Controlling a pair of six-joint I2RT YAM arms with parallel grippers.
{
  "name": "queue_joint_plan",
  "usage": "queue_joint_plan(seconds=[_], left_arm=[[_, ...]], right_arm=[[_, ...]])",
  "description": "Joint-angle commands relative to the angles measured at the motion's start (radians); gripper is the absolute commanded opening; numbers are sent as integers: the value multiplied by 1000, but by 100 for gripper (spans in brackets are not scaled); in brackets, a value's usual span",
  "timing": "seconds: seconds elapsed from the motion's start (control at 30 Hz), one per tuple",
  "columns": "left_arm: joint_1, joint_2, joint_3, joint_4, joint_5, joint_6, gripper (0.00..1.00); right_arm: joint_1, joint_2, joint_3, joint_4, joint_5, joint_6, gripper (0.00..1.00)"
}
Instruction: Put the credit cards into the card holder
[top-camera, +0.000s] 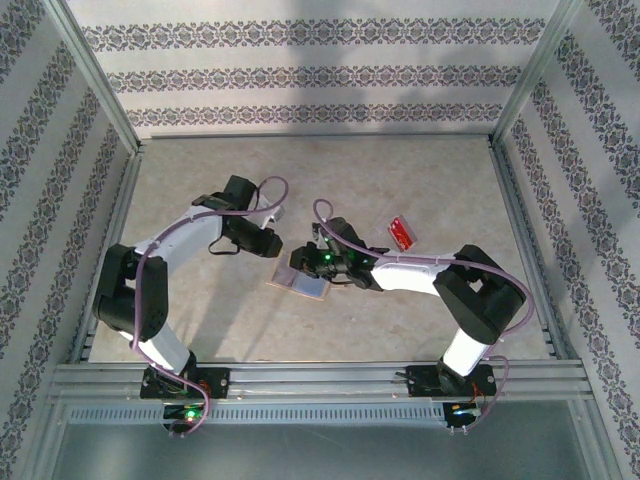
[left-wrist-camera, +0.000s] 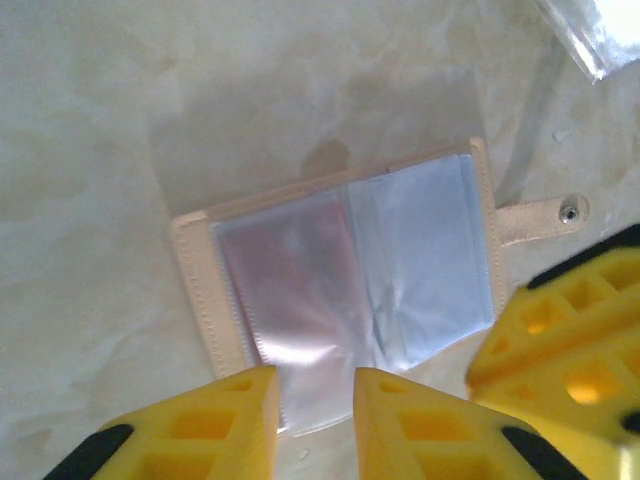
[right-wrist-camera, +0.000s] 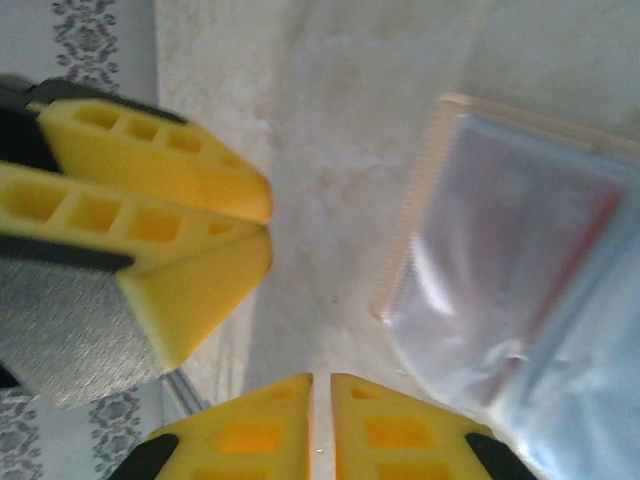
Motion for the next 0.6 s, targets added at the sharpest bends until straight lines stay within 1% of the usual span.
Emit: queue_joint_plan(seconds=[0.0, 0.07, 0.17, 0.23, 0.33, 0.47, 0.57], left_arm=[[-44, 47, -5, -10, 11, 36, 23], [-56, 69, -2, -3, -1, 35, 22], [-59, 116, 10, 8, -48, 11, 17], [-59, 139, 10, 22, -58, 8, 16], [-65, 169, 14, 25, -65, 8, 15], [-71, 188, 17, 24, -124, 17, 15], [-71, 193, 18, 23, -135, 20, 15]], right_arm=[[-4, 4, -25, -1, 25, -16, 9], [-4, 23, -23, 19, 15, -8, 5], [-1, 46, -14, 37, 12, 0, 2], [-1, 64, -4, 43, 11, -4, 1], [-1, 91, 13, 48, -4, -1, 1], [0, 107, 29, 50, 1, -3, 0], [2, 145, 58, 50, -20, -4, 0]])
